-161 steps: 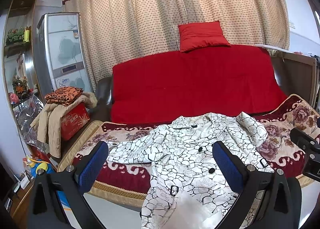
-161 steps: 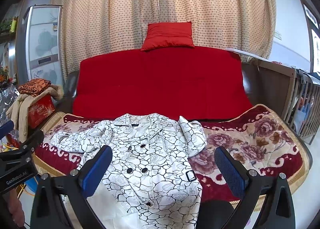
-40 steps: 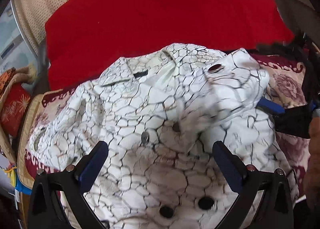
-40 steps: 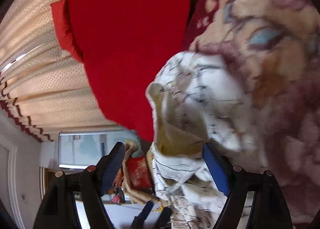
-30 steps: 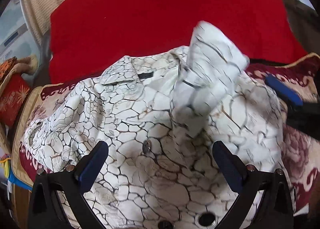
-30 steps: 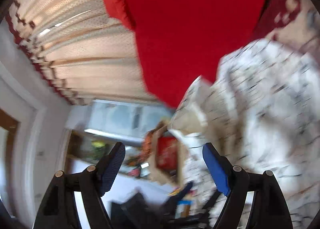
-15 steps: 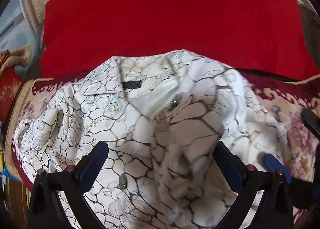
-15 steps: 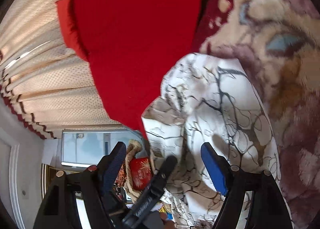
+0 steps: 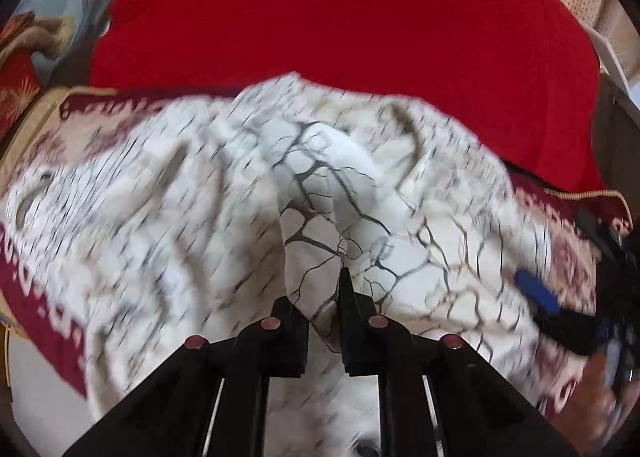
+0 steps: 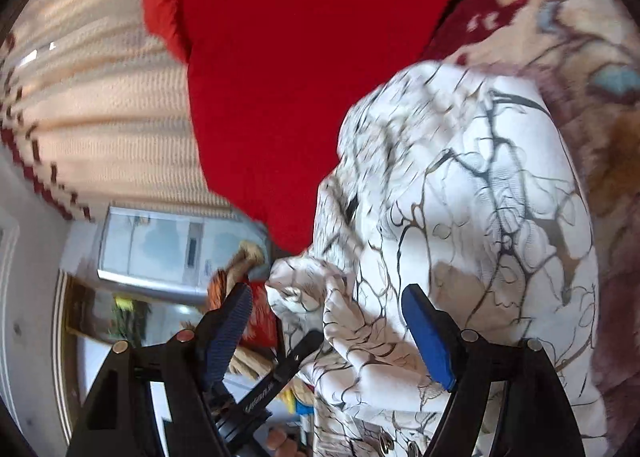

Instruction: Fold large clothes

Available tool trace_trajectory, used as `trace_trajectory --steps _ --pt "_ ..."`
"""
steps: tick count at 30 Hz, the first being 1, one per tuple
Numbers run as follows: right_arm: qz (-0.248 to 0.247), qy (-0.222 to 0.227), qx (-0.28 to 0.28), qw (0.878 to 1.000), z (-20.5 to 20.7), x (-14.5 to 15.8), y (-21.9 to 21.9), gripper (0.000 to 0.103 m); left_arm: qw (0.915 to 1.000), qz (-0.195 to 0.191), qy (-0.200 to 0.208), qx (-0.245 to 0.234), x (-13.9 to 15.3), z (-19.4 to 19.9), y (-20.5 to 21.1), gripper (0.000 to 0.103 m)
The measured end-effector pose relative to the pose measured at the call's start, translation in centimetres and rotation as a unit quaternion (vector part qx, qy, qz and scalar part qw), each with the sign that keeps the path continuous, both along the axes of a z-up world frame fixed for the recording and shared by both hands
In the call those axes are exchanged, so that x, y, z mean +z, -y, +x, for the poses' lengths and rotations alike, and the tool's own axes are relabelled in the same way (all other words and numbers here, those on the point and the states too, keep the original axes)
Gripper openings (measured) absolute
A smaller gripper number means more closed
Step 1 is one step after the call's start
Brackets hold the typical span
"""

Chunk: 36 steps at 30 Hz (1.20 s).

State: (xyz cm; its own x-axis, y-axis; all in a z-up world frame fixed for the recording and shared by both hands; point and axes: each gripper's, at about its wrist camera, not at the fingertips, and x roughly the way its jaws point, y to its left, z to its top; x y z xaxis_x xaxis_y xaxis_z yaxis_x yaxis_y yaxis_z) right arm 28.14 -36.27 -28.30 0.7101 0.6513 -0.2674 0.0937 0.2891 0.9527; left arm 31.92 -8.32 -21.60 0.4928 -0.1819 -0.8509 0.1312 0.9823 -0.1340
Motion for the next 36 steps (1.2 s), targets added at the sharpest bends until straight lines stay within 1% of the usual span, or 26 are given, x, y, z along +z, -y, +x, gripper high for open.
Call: trace_trajectory --steps 2,3,4,5,6,7,8,9,11,12,14,15,16,18,19,21,22,24,25,27,29,31,32,33,35,36 --pt "-0.011 -0.001 0.021 1.000 0.3 0.0 -1.4 0.079 0.9997 -0.006 -0.024 -0.004 -1.0 -1.0 -1.6 0.020" --pt "-0.023 -0.003 0.036 0.999 0.7 0.0 -2.4 0.079 0.9990 -0.012 -0.041 -0.009 -1.6 -1.4 -2.2 0.028" --pt "-0.032 -0.005 0.043 0.999 0.8 -0.1 -2.9 0.079 0.9984 -0.015 -0.055 -0.010 -2.0 -1.4 -2.6 0.033" --pt "-0.052 -0.010 0.051 0.997 1.0 -0.1 -3.8 0.079 0.9980 -0.014 -0.061 -0.005 -2.2 -1.8 -3.3 0.045" --pt "-0.070 -0.013 0.054 0.996 1.0 -0.1 -4.2 0.079 0.9985 -0.007 -0.054 0.002 -2.1 -2.3 -4.1 0.055" --pt "-0.088 -0.012 0.053 0.995 1.1 0.2 -4.7 0.079 0.9991 0.004 -0.041 0.006 -1.8 -2.7 -4.6 0.058" --pt "-0.094 -0.005 0.055 0.994 1.0 0.5 -5.0 0.079 0.9995 0.017 -0.024 0.009 -1.2 -3.3 -5.1 0.059" --pt "-0.092 0.003 0.059 0.994 0.8 0.5 -5.2 0.079 0.9994 0.032 -0.002 0.009 -0.4 -4.0 -5.9 0.061" --pt "-0.079 0.020 0.079 0.994 0.6 0.6 -5.6 0.079 0.9984 0.046 0.030 0.015 1.2 -5.0 -7.5 0.062" --pt "-0.075 0.026 0.093 0.993 0.7 0.7 -6.1 0.079 0.9971 0.053 0.048 0.025 2.0 -5.4 -8.7 0.066" --pt "-0.077 0.018 0.112 0.991 1.0 0.1 -7.2 0.079 0.9941 0.066 0.068 0.053 3.0 -5.8 -11.4 0.073" --pt "-0.082 0.004 0.126 0.989 1.3 -0.5 -7.9 0.079 0.9919 0.071 0.075 0.074 3.3 -6.0 -12.9 0.074" --pt "-0.095 -0.010 0.137 0.986 1.6 -0.9 -8.6 0.079 0.9895 0.074 0.078 0.097 3.6 -6.0 -14.7 0.074" --pt "-0.117 -0.014 0.139 0.983 1.7 -1.0 -9.2 0.079 0.9844 0.071 0.066 0.147 3.3 -5.6 -18.8 0.075" --pt "-0.119 -0.010 0.139 0.983 1.6 -0.9 -9.3 0.079 0.9820 0.067 0.056 0.167 3.2 -5.9 -20.8 0.075" --pt "-0.098 0.008 0.143 0.985 1.3 -0.4 -9.4 0.080 0.9748 0.048 0.039 0.214 2.5 -5.5 -24.8 0.075" --pt "-0.094 0.016 0.143 0.985 1.3 -0.1 -9.5 0.080 0.9696 0.037 0.035 0.239 2.2 -5.2 -26.9 0.075" --pt "-0.104 0.021 0.136 0.985 1.2 0.0 -9.8 0.081 0.9573 0.023 0.027 0.287 1.5 -4.6 -30.5 0.075" --pt "-0.109 0.022 0.132 0.985 1.3 0.0 -10.0 0.081 0.9517 0.006 0.027 0.306 1.2 -4.3 -32.3 0.075" --pt "-0.113 0.020 0.130 0.985 1.4 -0.2 -10.3 0.081 0.9417 -0.042 0.023 0.333 0.3 -3.1 -35.2 0.075" --pt "-0.124 0.021 0.127 0.984 1.6 -0.3 -10.7 0.081 0.9336 -0.067 0.019 0.351 -0.5 -1.7 -37.3 0.075" --pt "-0.136 0.025 0.123 0.983 1.7 -0.2 -11.0 0.081 0.9272 -0.077 0.015 0.366 -1.3 -0.7 -38.6 0.072" --pt "-0.140 0.027 0.121 0.982 1.7 -0.1 -11.0 0.081 0.9249 -0.082 0.013 0.371 -1.7 0.0 -39.1 0.066" --pt "-0.148 0.029 0.116 0.982 1.8 0.0 -11.1 0.081 0.9229 -0.090 0.007 0.374 -2.5 1.0 -39.8 0.058" --pt "-0.158 0.033 0.112 0.980 1.8 0.2 -11.1 0.081 0.9197 -0.107 -0.009 0.378 -3.7 2.6 -40.4 0.053" --pt "-0.162 0.035 0.109 0.980 1.9 0.2 -11.1 0.081 0.9167 -0.120 -0.015 0.381 -4.5 3.5 -40.8 0.053"
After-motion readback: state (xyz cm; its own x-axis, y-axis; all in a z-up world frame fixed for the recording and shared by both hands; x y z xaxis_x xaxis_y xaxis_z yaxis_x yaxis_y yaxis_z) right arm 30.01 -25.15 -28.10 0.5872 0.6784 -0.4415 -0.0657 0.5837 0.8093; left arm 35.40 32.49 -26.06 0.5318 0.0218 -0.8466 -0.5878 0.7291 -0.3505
